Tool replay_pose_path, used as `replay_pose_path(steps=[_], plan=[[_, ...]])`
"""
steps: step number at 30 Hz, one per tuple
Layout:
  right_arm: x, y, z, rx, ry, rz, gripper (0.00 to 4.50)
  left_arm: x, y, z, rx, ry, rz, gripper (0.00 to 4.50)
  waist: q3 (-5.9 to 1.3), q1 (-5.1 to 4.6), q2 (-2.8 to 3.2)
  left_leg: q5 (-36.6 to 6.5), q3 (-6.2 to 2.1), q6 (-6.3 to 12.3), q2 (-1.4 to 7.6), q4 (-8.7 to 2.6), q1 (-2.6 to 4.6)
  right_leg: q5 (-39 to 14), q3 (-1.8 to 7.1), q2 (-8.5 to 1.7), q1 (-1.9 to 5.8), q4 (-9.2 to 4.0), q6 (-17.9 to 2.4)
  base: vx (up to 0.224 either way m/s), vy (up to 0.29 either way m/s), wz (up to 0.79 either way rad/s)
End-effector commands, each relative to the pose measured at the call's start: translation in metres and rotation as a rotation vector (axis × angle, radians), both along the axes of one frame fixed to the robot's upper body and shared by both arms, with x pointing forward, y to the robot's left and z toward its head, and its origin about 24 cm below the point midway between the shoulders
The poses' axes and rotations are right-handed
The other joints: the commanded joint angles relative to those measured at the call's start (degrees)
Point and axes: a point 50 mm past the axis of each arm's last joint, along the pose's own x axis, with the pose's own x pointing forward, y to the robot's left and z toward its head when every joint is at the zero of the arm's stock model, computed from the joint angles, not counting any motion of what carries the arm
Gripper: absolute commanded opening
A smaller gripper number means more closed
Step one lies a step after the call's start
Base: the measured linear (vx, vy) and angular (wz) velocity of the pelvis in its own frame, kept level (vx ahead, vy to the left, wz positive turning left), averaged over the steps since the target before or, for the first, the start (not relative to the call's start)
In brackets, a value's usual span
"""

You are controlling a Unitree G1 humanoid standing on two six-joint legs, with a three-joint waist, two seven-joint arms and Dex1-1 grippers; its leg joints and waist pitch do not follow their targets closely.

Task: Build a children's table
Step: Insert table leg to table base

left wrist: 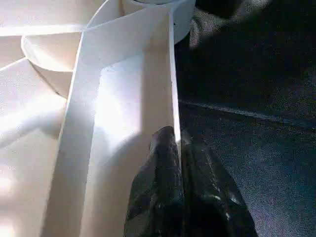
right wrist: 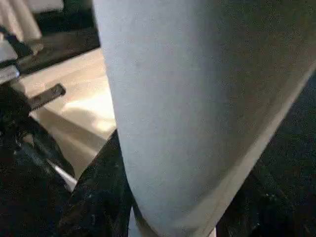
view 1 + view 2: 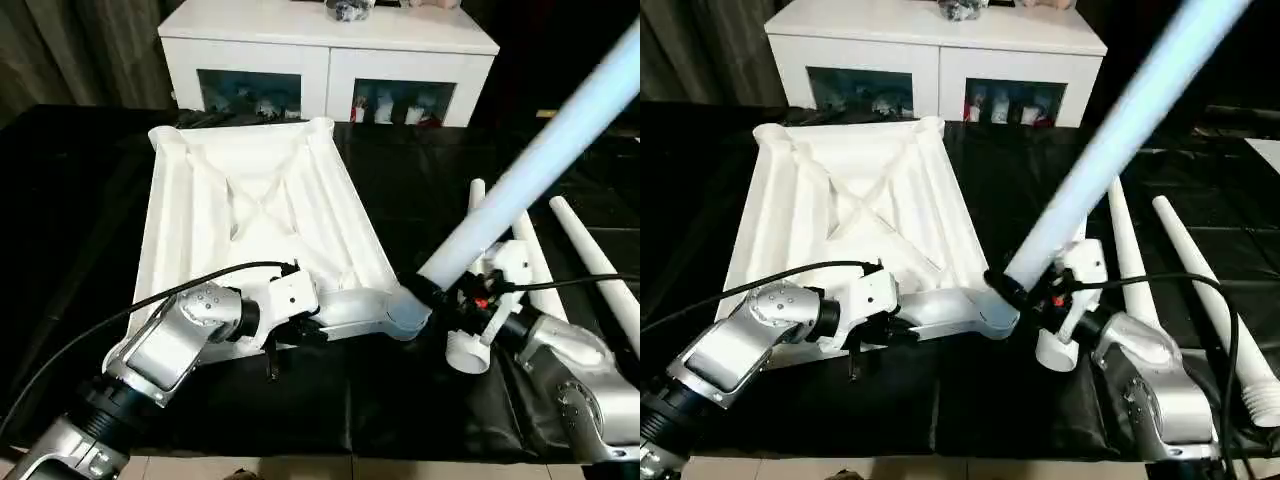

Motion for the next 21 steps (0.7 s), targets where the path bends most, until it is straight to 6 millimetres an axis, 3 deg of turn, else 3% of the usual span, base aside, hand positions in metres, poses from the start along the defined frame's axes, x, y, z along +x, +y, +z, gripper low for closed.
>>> replay_pose_path(steps=[1,6,9,13,20,21], plan=[[-0.011,0.004,-0.032,-0.077,0.181,0.051,1.84,0.008,-0.009,0.026,-0.065,-0.109,-0.028,0.00,-3.18,-0.41,0.01,-14.65,-1.60,-0.26,4.08,-5.30,1.04,-12.98,2.72,-4.01,1.56,-4.39,-12.56,0.000,0.000,0.00],[0.002,0.001,-0.031,-0.101,0.244,0.076,1.84,0.007,-0.009,0.026,-0.066,-0.110,-0.027,0.00,-3.33,-0.56,-0.29,-13.39,-1.56,0.26,4.06,-5.15,0.98,-11.29,2.66,-4.00,1.68,-4.17,-13.27,0.000,0.000,0.00],[0.006,-0.002,-0.031,-0.106,0.266,0.072,1.84,0.006,-0.009,0.026,-0.068,-0.109,-0.028,0.00,-3.22,-0.75,-0.26,-13.92,-1.56,0.14,4.07,-5.14,0.99,-12.29,2.69,-4.08,1.62,-4.29,-13.37,0.000,0.000,0.00],[0.010,-0.007,-0.036,-0.131,0.300,0.057,1.84,0.006,-0.010,0.026,-0.072,-0.113,-0.020,0.00,-3.22,-0.84,-0.73,-14.32,-1.54,-0.02,4.08,-5.10,0.99,-13.91,2.69,-4.14,1.58,-4.42,-12.99,0.000,0.000,0.00],[0.004,-0.004,-0.046,-0.147,0.309,0.036,1.84,0.007,-0.007,0.025,-0.077,-0.115,0.003,0.00,-3.22,-0.91,-0.55,-16.27,-1.71,-1.10,4.14,-5.32,1.15,-15.21,2.71,-4.11,1.35,-4.61,-12.17,0.000,0.000,0.00],[0.006,-0.003,-0.048,-0.148,0.300,0.010,1.84,0.008,-0.007,0.025,-0.077,-0.115,0.004,0.00,-3.22,-0.85,0.15,-16.71,-1.86,-1.50,4.11,-5.42,1.16,-14.69,2.70,-4.06,1.32,-4.47,-12.23,0.000,0.000,0.00]])
